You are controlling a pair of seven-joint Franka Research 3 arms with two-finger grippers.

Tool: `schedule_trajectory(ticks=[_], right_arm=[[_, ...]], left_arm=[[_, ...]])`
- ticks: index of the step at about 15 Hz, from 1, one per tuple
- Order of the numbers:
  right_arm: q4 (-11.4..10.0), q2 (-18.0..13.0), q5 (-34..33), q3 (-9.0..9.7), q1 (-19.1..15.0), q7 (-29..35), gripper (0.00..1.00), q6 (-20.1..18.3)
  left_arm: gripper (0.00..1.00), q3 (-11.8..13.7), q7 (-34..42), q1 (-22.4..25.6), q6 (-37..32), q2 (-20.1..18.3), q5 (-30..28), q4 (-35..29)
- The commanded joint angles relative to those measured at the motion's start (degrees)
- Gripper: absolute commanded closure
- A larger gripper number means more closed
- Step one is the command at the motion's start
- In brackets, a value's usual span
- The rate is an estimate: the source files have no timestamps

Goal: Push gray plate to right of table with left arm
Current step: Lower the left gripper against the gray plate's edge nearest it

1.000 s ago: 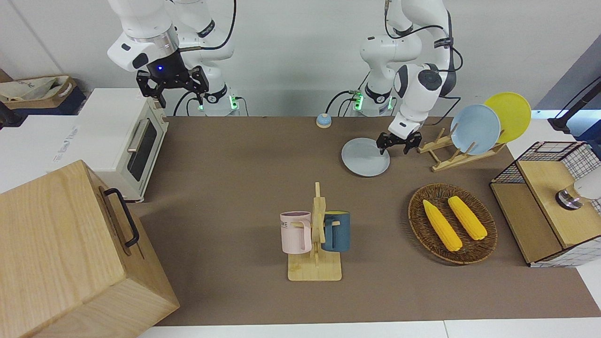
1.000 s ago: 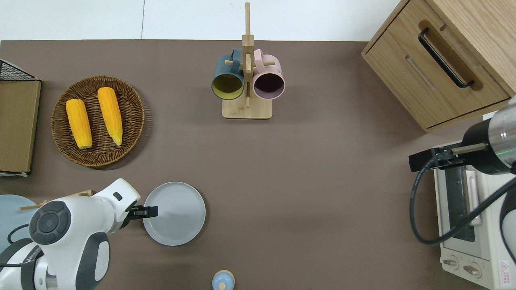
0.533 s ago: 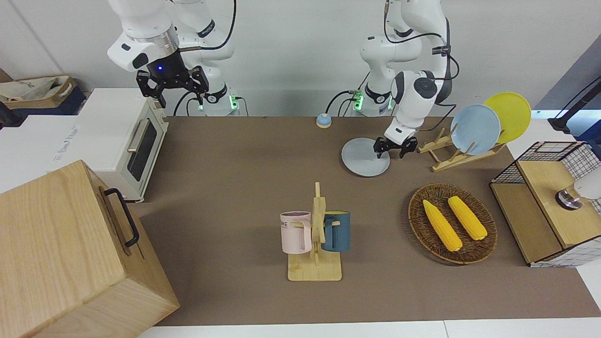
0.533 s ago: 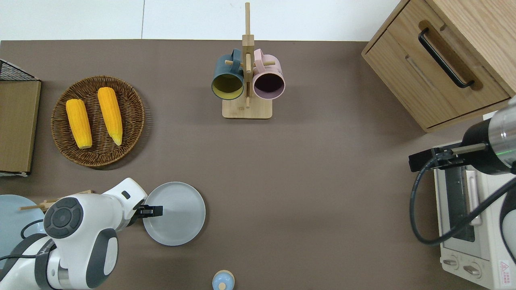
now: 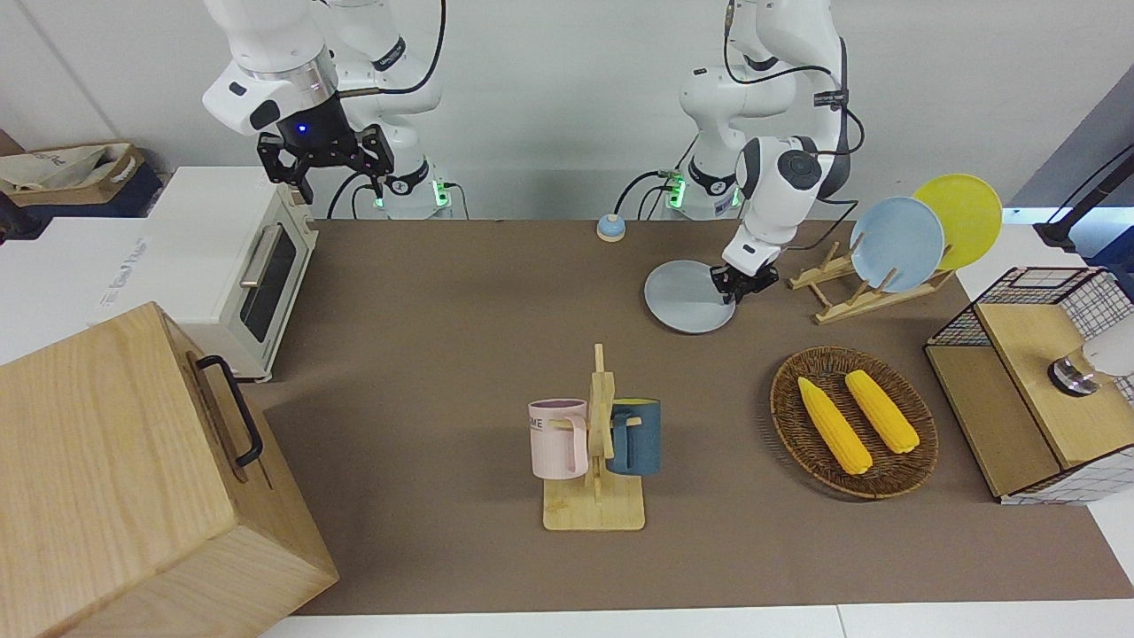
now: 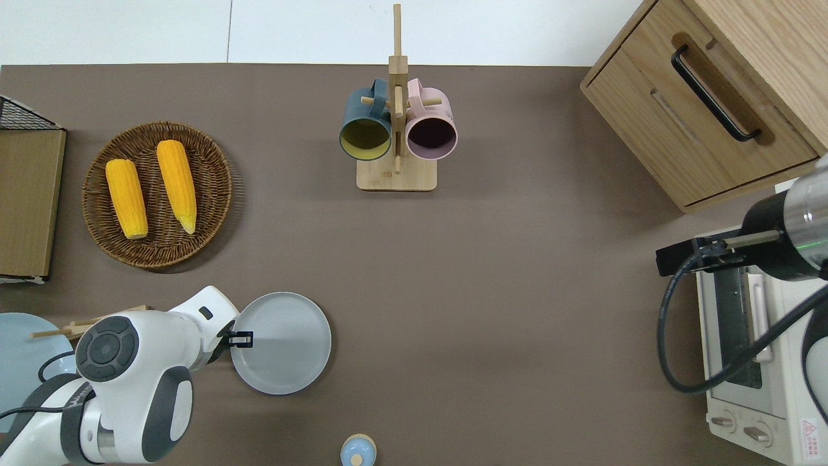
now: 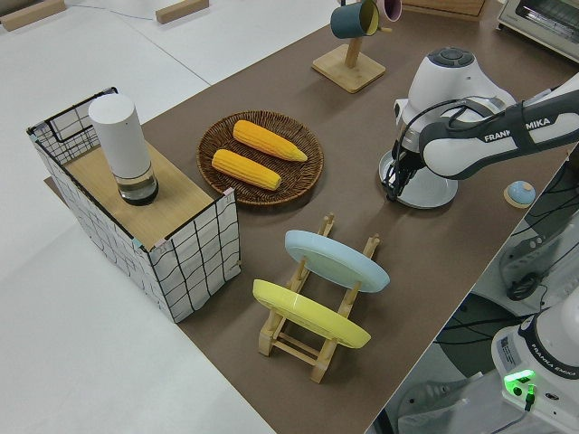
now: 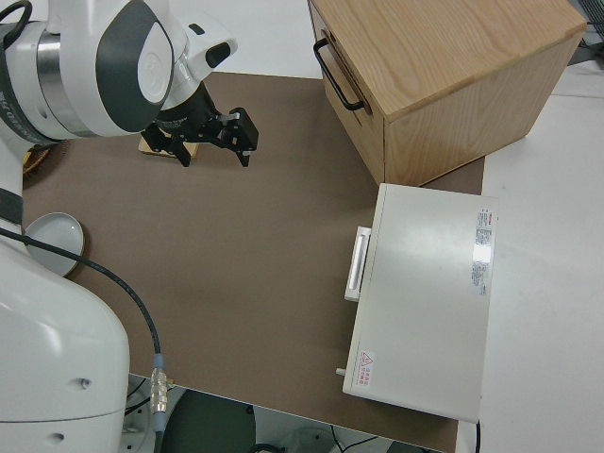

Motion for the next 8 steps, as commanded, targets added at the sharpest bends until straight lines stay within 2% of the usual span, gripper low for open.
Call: schedule_trajectory(ticks=[1, 8], right_arm=[[0.05, -0.43, 0.46, 0.32, -0.65, -0.15, 0.017, -0.69], [-0.03, -0.43, 0.46, 0.32, -0.65, -0.15, 0.017, -0.69]], left_arm=[[1.00, 0.35, -0.66, -0.59, 1.33, 0.02, -0.87, -0.70], [1.00, 0.17, -3.38, -1.37, 1.76, 1.41, -1.39, -0.18]])
